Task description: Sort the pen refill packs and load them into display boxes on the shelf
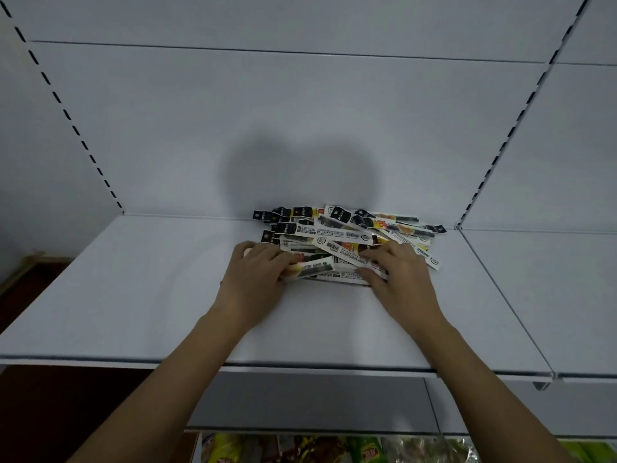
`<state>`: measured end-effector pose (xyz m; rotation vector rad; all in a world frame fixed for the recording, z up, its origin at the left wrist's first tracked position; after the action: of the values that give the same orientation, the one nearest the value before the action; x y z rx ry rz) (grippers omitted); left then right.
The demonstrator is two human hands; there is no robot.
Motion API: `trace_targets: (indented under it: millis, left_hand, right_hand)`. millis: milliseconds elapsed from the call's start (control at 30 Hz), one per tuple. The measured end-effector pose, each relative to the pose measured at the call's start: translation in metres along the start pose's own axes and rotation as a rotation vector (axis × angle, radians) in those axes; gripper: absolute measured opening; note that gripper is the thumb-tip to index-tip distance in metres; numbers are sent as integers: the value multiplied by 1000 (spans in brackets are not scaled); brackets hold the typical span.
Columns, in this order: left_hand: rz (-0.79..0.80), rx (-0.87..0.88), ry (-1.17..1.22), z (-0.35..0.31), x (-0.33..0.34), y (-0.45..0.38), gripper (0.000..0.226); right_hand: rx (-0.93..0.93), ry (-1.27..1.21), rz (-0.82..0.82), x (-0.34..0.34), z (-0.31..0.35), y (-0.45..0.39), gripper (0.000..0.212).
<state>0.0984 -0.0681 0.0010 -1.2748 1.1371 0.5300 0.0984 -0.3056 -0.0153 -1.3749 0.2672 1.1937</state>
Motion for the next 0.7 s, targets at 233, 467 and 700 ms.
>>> trace_targets:
  millis: [233, 467, 700]
  left_hand:
    - [1, -73, 157, -4, -7, 4, 17]
    - [-211, 277, 15, -28, -11, 6, 43]
    - [-190, 160, 42, -18, -6, 4, 23]
  right_hand:
    - [-43, -102, -189, -18, 7, 1, 26]
    - [-191, -341, 31, -1, 44, -7, 38]
    - [129, -603, 35, -3, 30, -7, 30]
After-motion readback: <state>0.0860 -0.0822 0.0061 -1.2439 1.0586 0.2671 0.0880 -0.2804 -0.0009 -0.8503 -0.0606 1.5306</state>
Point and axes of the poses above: each hand's wrist, its own y-axis away from the middle knuckle, its own x-axis out of the palm, z = x × y, the point moved 5 cm from there along -y, towards the middle knuckle, and after that the axes turned 7 degrees about -x, right-handed, at the moved point
